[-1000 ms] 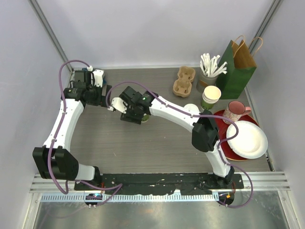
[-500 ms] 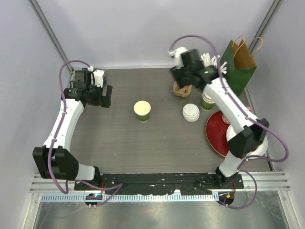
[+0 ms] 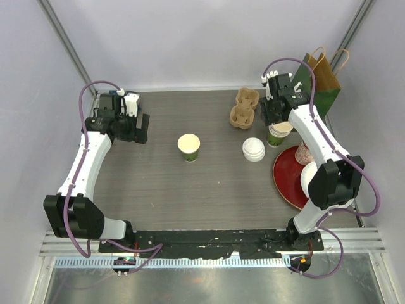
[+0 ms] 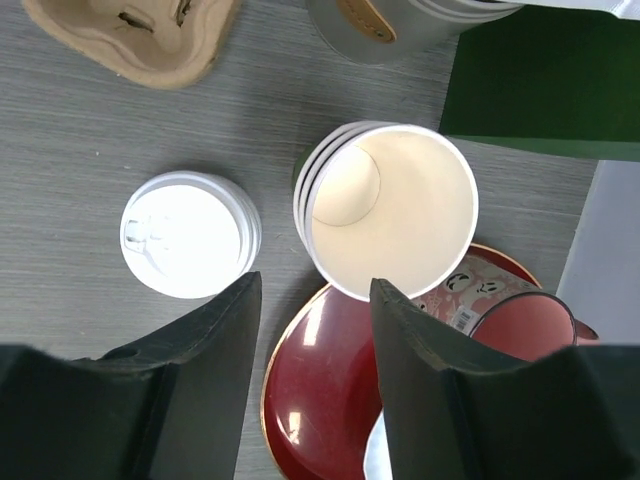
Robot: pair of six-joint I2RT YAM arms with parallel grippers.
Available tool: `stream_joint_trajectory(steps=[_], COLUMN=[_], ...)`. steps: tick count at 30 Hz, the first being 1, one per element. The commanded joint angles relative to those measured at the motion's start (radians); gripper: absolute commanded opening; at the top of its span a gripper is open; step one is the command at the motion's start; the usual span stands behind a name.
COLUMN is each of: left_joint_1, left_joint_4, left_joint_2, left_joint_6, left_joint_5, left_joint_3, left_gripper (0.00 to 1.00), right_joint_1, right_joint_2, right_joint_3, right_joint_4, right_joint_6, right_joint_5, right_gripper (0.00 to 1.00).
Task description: Pack the takeout coffee
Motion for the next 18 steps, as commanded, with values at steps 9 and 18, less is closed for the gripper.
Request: stream_joint_trajectory(steps=[9, 18], left_joint_1=[0.008, 0.008], left_joint_4=[0.004, 0.004], left_joint_2=[0.005, 0.004], left_joint_6=[0.006, 0.01], left_joint_5=[0.018, 0.018], left_joint_3=[-0.005, -0.009], left_gripper=[1.0, 1.0], right_joint_1=[-0.036, -0.039], right_joint_2=[0.136, 0.139], right_joint_3=[0.07, 0.072], right_joint_4=[0.041, 0.037], right_joint_6=[0.008, 0.009], right_joint_5=[-0.04, -0.046], right_gripper=[0.38, 0.22])
